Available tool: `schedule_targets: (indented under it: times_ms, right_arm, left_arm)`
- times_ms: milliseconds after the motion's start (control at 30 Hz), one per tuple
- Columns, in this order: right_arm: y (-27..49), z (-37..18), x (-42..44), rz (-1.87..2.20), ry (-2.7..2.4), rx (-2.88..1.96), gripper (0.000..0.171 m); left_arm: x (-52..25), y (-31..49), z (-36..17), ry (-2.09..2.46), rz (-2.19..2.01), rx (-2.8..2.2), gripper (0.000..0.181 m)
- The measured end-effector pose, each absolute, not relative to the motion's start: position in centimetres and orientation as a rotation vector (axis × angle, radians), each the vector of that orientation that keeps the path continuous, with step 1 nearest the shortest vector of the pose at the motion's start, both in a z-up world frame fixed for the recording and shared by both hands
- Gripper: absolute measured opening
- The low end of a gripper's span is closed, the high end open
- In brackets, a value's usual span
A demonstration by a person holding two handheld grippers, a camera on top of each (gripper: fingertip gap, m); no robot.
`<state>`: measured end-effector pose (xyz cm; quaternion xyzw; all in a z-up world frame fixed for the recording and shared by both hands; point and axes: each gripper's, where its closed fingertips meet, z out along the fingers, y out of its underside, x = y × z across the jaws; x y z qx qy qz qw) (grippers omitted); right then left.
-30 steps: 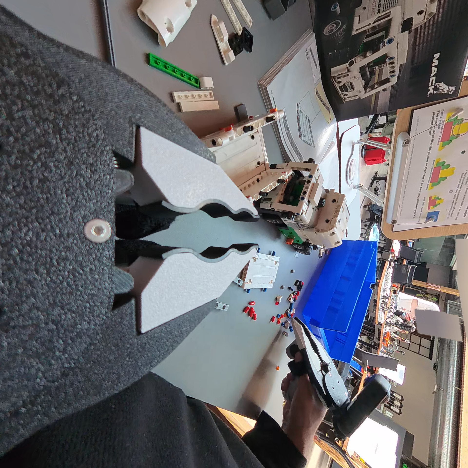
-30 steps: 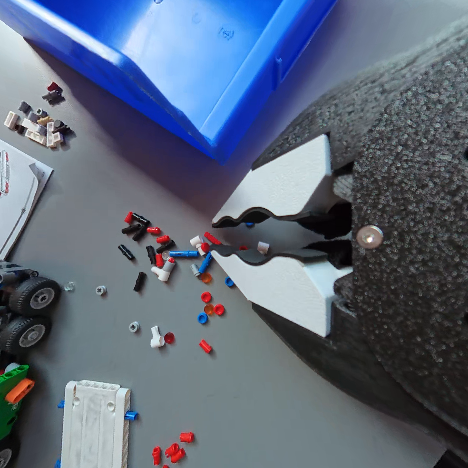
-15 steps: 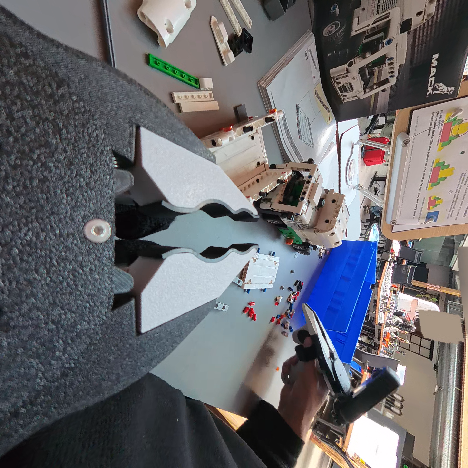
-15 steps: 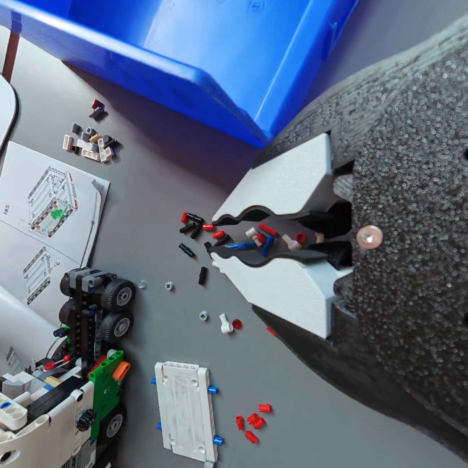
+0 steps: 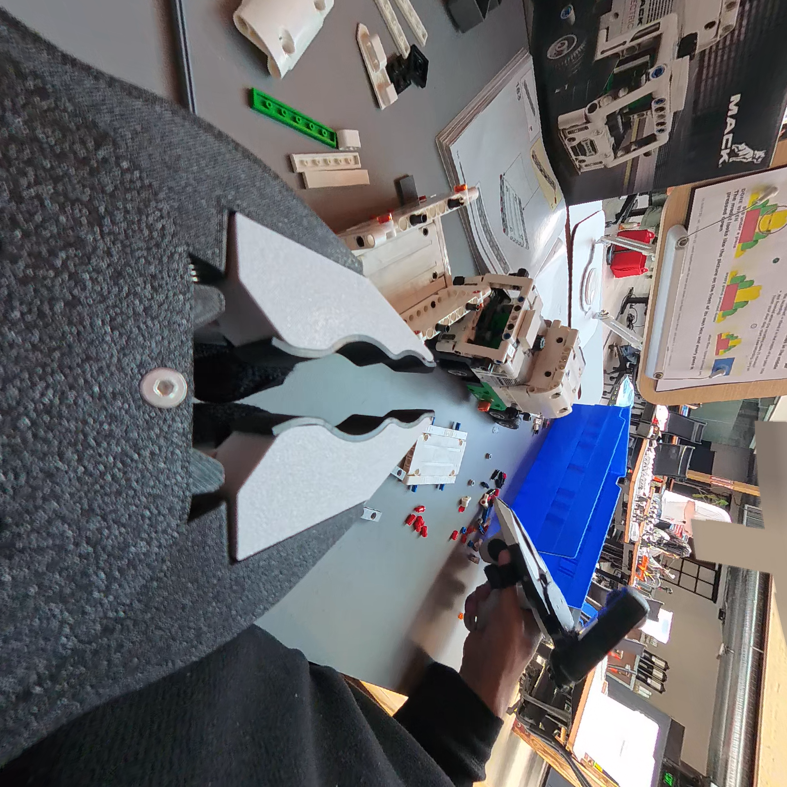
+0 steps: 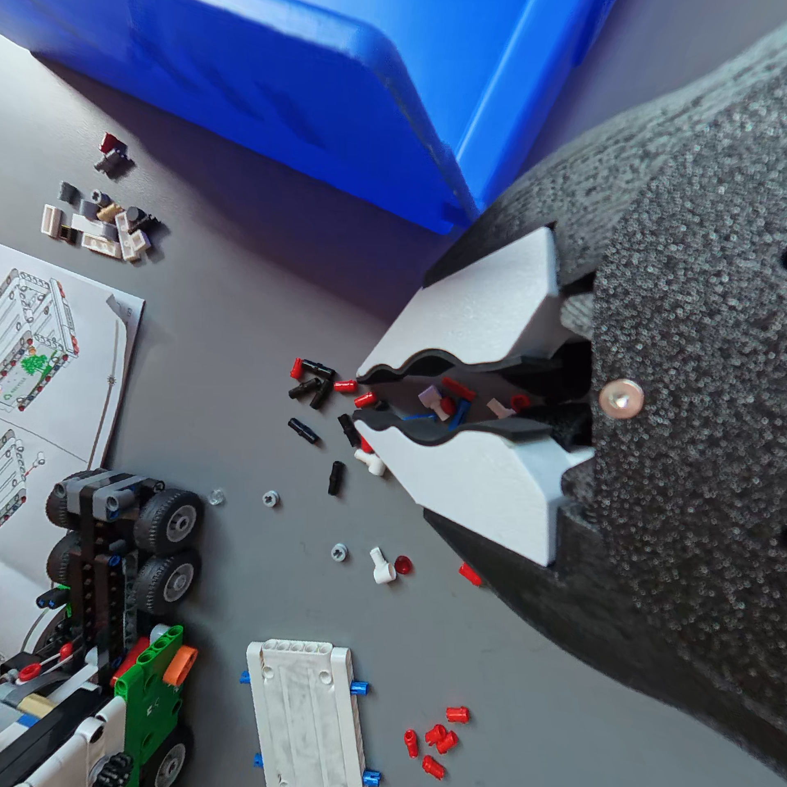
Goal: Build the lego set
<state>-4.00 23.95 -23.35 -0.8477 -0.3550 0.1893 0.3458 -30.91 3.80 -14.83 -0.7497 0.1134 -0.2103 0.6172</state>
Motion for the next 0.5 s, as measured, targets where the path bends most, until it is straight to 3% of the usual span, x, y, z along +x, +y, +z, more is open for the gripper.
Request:
schedule_targets:
  times_ms: [100, 267, 367, 500]
  right_arm:
    - [24.0, -23.5, -4.0, 0.463, -0.943, -2.198, 0.003]
    - [24.0, -22.2, -4.1, 0.438, -0.957, -2.139, 0.003]
    - [18.6, -19.1, -8.2, 0.717, -1.236, -1.930, 0.003]
    - [9.6, -19.2, -11.5, 0.938, -1.634, -1.763, 0.002]
  left_arm:
    - [-30.9, 3.8, -14.8, 0.259, -0.486, -1.724, 0.014]
    - [-30.9, 3.8, -14.8, 0.260, -0.484, -1.723, 0.014]
    - [-30.9, 3.8, -14.8, 0.260, -0.482, -1.723, 0.014]
    - [-30.8, 3.8, -14.9, 0.268, -0.483, -1.728, 0.014]
